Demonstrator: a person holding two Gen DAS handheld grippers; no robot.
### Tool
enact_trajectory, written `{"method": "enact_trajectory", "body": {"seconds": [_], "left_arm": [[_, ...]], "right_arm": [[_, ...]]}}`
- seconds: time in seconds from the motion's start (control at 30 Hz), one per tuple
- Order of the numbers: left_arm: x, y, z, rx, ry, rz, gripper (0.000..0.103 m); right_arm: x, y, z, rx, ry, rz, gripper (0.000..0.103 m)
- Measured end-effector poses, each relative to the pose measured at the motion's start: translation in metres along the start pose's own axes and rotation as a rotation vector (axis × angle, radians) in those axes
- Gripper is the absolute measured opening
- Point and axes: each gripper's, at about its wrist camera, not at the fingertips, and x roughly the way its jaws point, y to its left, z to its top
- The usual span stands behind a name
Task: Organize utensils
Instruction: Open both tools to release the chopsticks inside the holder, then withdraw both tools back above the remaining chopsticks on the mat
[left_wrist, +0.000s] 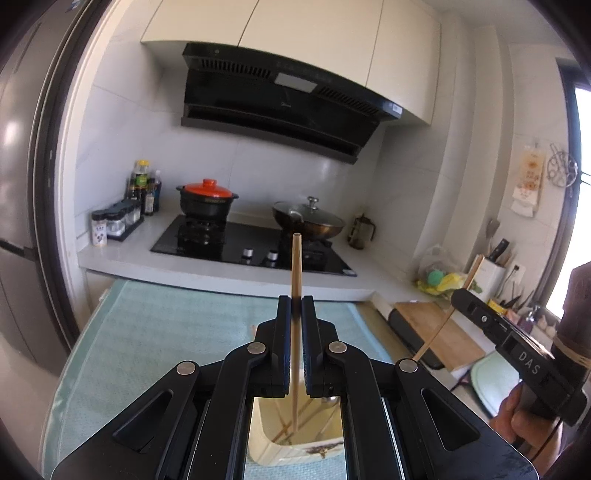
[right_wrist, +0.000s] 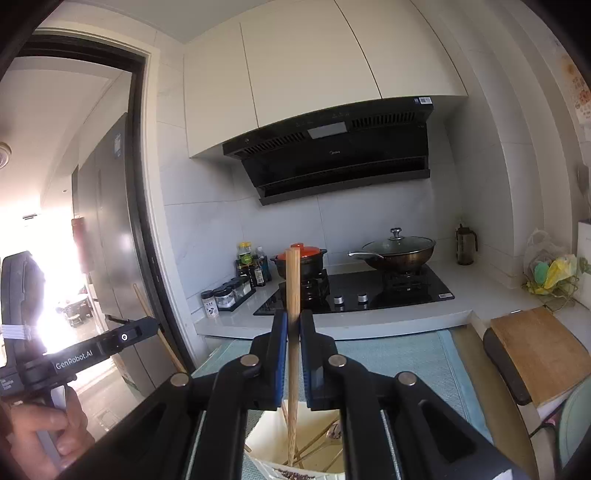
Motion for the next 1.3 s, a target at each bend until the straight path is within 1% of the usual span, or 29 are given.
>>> {"method": "enact_trajectory", "body": {"seconds": [0.1, 0.27, 0.4, 0.5, 0.53, 0.57, 0.6, 0.63, 0.67, 0.7, 0.73, 0.77, 0.8, 0.83, 0.87, 0.97, 1.07, 1.13, 1.2, 1.3], "left_arm": [[0.029, 0.005, -0.014, -0.009, 0.052, 0.009, 0.003], [0.067, 0.014, -0.042, -0.034, 0.169, 0.007, 0.003], [0.086, 0.016, -0.056, -0.046, 0.240, 0.004, 0.003], [0.093, 0.015, -0.059, -0.042, 0.277, 0.011, 0.004], [0.092, 0.015, -0.060, -0.038, 0.283, 0.021, 0.010], [0.089, 0.014, -0.059, -0.032, 0.287, 0.025, 0.023], [0.085, 0.014, -0.059, -0.027, 0.286, 0.030, 0.033], [0.078, 0.014, -0.058, -0.021, 0.273, 0.036, 0.050], [0.068, 0.013, -0.056, -0.011, 0.254, 0.044, 0.063], [0.060, 0.014, -0.055, 0.000, 0.236, 0.054, 0.068], [0.047, 0.013, -0.053, 0.013, 0.225, 0.061, 0.072], [0.038, 0.014, -0.052, 0.025, 0.221, 0.063, 0.073], [0.025, 0.012, -0.052, 0.038, 0.220, 0.060, 0.074], [0.013, 0.011, -0.053, 0.050, 0.222, 0.060, 0.077], [-0.001, 0.010, -0.054, 0.065, 0.220, 0.062, 0.083], [-0.048, 0.003, -0.072, 0.118, 0.209, 0.074, 0.095], [-0.089, -0.003, -0.105, 0.148, 0.218, 0.090, 0.098], [-0.109, -0.006, -0.131, 0.151, 0.243, 0.103, 0.099], [-0.125, -0.009, -0.157, 0.140, 0.261, 0.133, 0.099], [-0.142, -0.014, -0.185, 0.110, 0.279, 0.191, 0.099]], "right_arm": [[0.029, -0.008, -0.017, -0.028, 0.046, -0.017, 0.007], [0.072, -0.018, -0.052, -0.024, 0.191, 0.002, 0.007], [0.095, -0.024, -0.074, -0.004, 0.295, 0.021, 0.007], [0.110, -0.026, -0.083, 0.011, 0.368, 0.028, 0.008], [0.114, -0.027, -0.086, 0.018, 0.394, 0.029, 0.009], [0.118, -0.028, -0.087, 0.021, 0.415, 0.024, 0.009], [0.120, -0.028, -0.087, 0.021, 0.426, 0.017, 0.009], [0.118, -0.028, -0.085, 0.018, 0.428, 0.011, 0.009], [0.115, -0.027, -0.082, 0.017, 0.426, 0.009, 0.014], [0.109, -0.027, -0.077, 0.017, 0.420, 0.003, 0.019], [0.101, -0.026, -0.073, 0.018, 0.404, -0.006, 0.040], [0.091, -0.025, -0.067, 0.017, 0.380, -0.013, 0.061], [0.080, -0.023, -0.060, 0.010, 0.354, -0.019, 0.064], [0.067, -0.020, -0.055, -0.004, 0.337, -0.025, 0.064], [0.056, -0.018, -0.050, -0.018, 0.329, -0.026, 0.064], [0.011, -0.008, -0.041, -0.065, 0.310, -0.043, 0.064], [-0.041, 0.002, -0.047, -0.117, 0.292, -0.045, 0.065], [-0.072, 0.009, -0.059, -0.155, 0.289, -0.053, 0.065], [-0.100, 0.016, -0.075, -0.186, 0.283, -0.080, 0.066], [-0.134, 0.028, -0.110, -0.229, 0.268, -0.132, 0.066]]}}
